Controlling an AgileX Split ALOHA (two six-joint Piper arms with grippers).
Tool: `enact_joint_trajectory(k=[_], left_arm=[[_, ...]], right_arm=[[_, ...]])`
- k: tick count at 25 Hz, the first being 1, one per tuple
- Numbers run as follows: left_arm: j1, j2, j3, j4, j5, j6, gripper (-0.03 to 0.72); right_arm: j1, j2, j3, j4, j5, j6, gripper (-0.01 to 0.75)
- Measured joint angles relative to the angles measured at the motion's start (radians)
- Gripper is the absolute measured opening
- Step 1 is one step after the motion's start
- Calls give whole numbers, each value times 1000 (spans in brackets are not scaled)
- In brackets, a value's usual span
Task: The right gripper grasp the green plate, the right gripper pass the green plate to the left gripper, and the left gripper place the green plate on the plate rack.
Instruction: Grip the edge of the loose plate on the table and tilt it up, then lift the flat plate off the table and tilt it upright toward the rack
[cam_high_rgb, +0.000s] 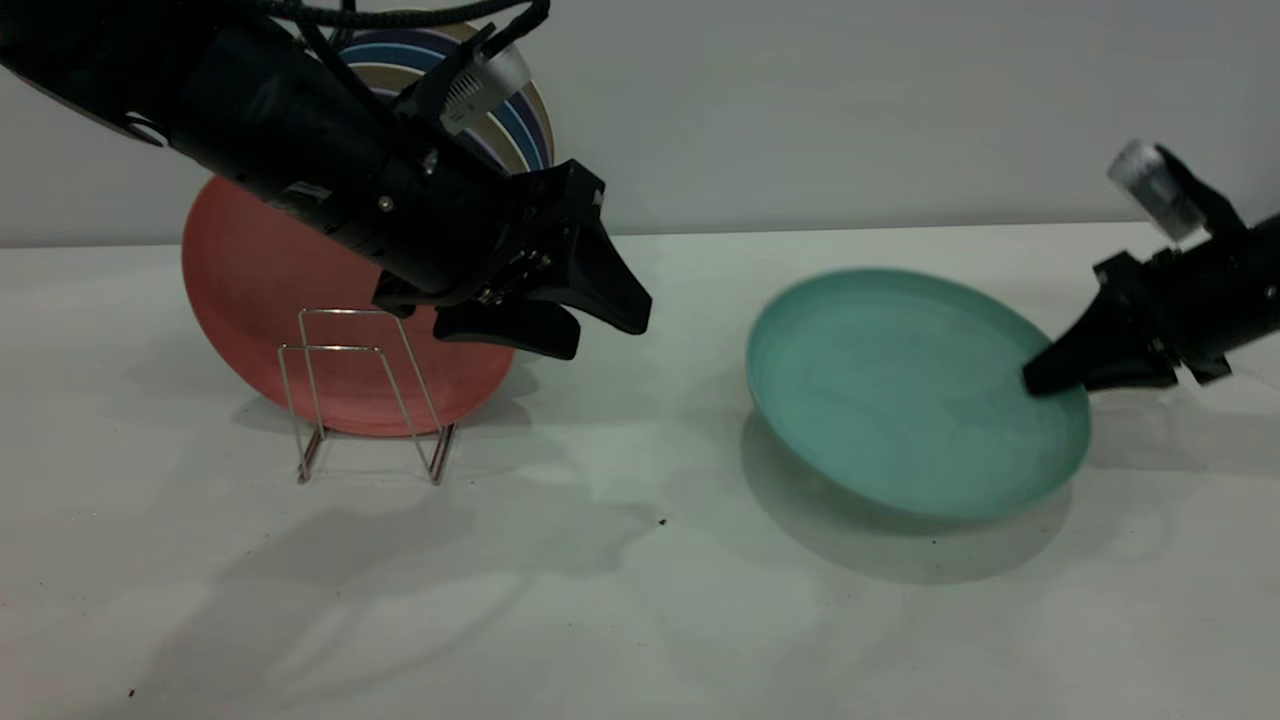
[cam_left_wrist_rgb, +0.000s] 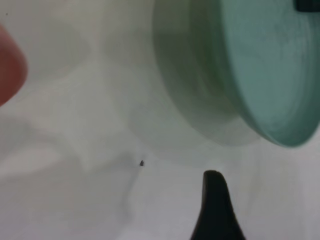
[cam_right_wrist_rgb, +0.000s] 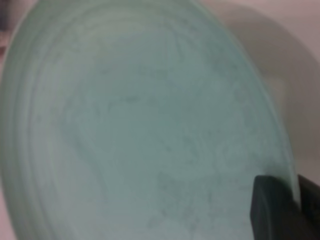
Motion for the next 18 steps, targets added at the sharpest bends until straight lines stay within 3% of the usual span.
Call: enact_joint_trajectory(k=[13, 18], left_arm=[[-94, 0, 0, -83, -121, 30, 545], [-96, 0, 0, -85, -144, 30, 473]], right_arm=[[114, -51, 0, 28, 100, -37, 14], [123, -52, 0, 65, 147, -62, 14]])
